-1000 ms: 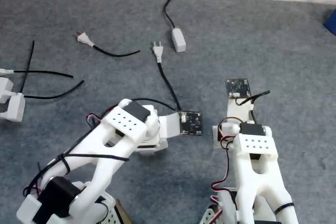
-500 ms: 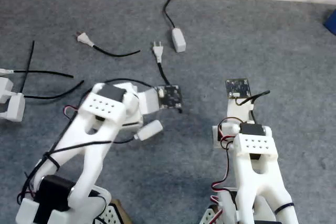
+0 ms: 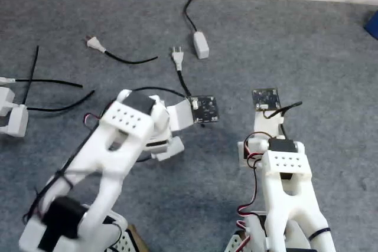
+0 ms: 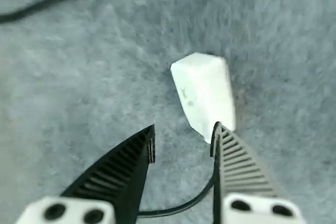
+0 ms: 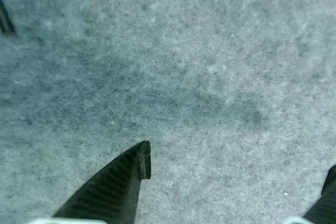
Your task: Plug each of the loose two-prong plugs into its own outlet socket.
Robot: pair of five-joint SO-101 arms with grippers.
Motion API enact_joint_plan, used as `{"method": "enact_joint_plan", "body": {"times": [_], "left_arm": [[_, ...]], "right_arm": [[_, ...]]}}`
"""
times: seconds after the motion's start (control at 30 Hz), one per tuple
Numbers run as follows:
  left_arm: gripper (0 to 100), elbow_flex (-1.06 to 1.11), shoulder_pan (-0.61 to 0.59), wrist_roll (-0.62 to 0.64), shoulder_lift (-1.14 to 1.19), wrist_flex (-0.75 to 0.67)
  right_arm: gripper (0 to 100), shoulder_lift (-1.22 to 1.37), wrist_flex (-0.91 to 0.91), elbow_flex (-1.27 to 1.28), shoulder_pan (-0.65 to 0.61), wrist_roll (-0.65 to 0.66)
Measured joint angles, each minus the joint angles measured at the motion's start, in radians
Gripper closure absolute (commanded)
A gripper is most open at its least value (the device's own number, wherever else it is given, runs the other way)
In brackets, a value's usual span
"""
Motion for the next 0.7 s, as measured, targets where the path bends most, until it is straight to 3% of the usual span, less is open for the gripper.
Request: {"method": "enact_joint_plan", "body": {"times": [0.23, 0.7], "left_arm": [[81, 0.046, 0.052, 0.124, -0.078, 0.044], [81, 0.183, 0.075, 0.126, -0.071, -0.103]], "right_arm": [[52.3, 0.000, 0.000, 0.000, 0.000, 0.000], [52.3, 0.000, 0.000, 0.000, 0.000, 0.000]]}}
